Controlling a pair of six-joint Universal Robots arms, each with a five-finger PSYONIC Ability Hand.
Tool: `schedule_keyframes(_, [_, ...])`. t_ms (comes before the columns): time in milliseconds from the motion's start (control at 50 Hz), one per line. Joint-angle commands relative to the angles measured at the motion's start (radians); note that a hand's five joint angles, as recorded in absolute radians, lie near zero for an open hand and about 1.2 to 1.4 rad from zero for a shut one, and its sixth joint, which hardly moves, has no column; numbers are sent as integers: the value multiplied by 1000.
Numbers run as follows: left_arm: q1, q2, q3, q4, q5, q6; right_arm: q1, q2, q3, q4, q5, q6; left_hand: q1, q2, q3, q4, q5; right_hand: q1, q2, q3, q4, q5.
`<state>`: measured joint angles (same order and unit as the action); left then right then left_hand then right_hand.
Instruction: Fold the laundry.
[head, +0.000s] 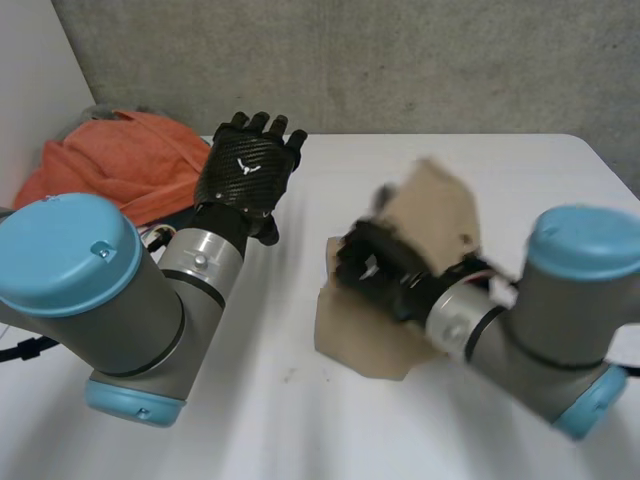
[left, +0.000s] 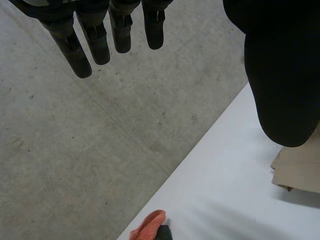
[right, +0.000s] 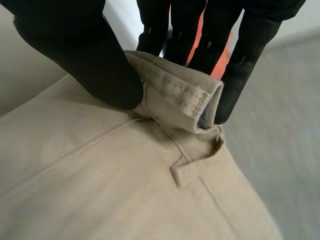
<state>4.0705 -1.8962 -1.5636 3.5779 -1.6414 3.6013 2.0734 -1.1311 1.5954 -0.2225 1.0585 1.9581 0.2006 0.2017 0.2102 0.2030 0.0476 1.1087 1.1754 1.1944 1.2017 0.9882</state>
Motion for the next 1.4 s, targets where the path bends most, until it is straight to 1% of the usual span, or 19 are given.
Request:
schedule_keyframes(20, [5, -1, 23, -2, 0, -15, 57, 51, 5, 32, -49, -53, -26, -27, -36, -28, -48, -784, -850, -869, -877, -838])
schedule_keyframes(40, [5, -1, 33, -2, 0, -15, 50, 27, 1, 40, -45, 20, -26, -27, -36, -28, -48, -934, -1001, -1020, -1027, -988])
schedule_keyframes(100, [1, -15, 74, -5, -1, -16, 5, -44, -8, 40, -48, 230, -26, -27, -36, -28, -48, -934, -1001, -1020, -1027, -988])
schedule_keyframes(120, [-1, -18, 86, -5, -1, -18, -34, -91, -12, 32, -51, 425, -26, -27, -36, -28, -48, -934, -1001, -1020, -1027, -988])
schedule_keyframes(180, [-12, -46, 140, -7, -1, -19, -91, -145, -25, 26, -46, 720, -26, -27, -36, -28, -48, -934, -1001, -1020, -1027, -988])
schedule_keyframes(200, [-15, -59, 154, -7, -1, -19, -117, -162, -57, 34, -29, 881, -25, -26, -35, -28, -47, -934, -1001, -1020, -1027, -988])
schedule_keyframes(280, [-51, -138, 244, -37, -1, -30, -200, -145, -123, 122, 12, 1082, -19, -21, -29, -22, -41, -934, -1001, -1020, -1027, -988])
schedule_keyframes(420, [-145, -342, 451, -221, 29, -102, -249, 25, -254, 403, 161, 998, -19, -21, -29, -22, -41, -934, -1001, -1020, -1027, -988])
schedule_keyframes(520, [-170, -483, 592, -365, 112, -177, -256, 102, -285, 416, 196, 983, -16, -18, -26, -19, -38, -934, -1001, -1020, -1027, -988])
schedule_keyframes(560, [-174, -518, 626, -396, 117, -182, -257, 123, -292, 416, 189, 983, -11, -12, -20, -13, -32, -934, -1001, -1020, -1027, -988])
schedule_keyframes(640, [-170, -589, 701, -465, 81, -184, -246, 188, -313, 416, 163, 964, 7, 6, -3, 5, -15, -934, -1001, -1020, -1027, -988])
schedule_keyframes(700, [-160, -623, 738, -540, 14, -177, -243, 228, -334, 416, 141, 920, 19, 18, 9, 16, -3, -934, -1001, -1020, -1027, -988])
schedule_keyframes(780, [-148, -636, 752, -611, -15, -158, -243, 258, -348, 414, 136, 832, 30, 29, 21, 28, 9, -934, -1001, -1020, -1027, -988])
schedule_keyframes(900, [-145, -632, 746, -666, -23, -115, -242, 261, -362, 416, 140, 760, 31, 29, 21, 28, 9, -934, -1001, -1020, -1027, -988])
schedule_keyframes(1000, [-150, -595, 744, -685, -20, -113, -245, 192, -345, 414, 130, 765, 22, 21, 12, 19, 0, -934, -1001, -1020, -1027, -988])
schedule_keyframes(1080, [-156, -515, 728, -682, -14, -122, -256, 117, -287, 385, 138, 794, -13, -15, -23, -16, -35, -934, -1001, -1020, -1027, -988])
schedule_keyframes(1180, [-156, -405, 668, -663, -11, -136, -332, 2, -166, 332, 152, 948, -25, -26, -35, -28, -47, -934, -1001, -1020, -1027, -988])
schedule_keyframes(1280, [-148, -260, 530, -573, 55, -171, -441, -53, -55, 321, 86, 1065, -26, -27, -36, -28, -48, -934, -1001, -1020, -1027, -988])
schedule_keyframes(1400, [-107, -139, 384, -495, 166, -196, -473, -45, 60, 305, -51, 1039, -19, -21, -29, -22, -41, -934, -1001, -1020, -1027, -988])
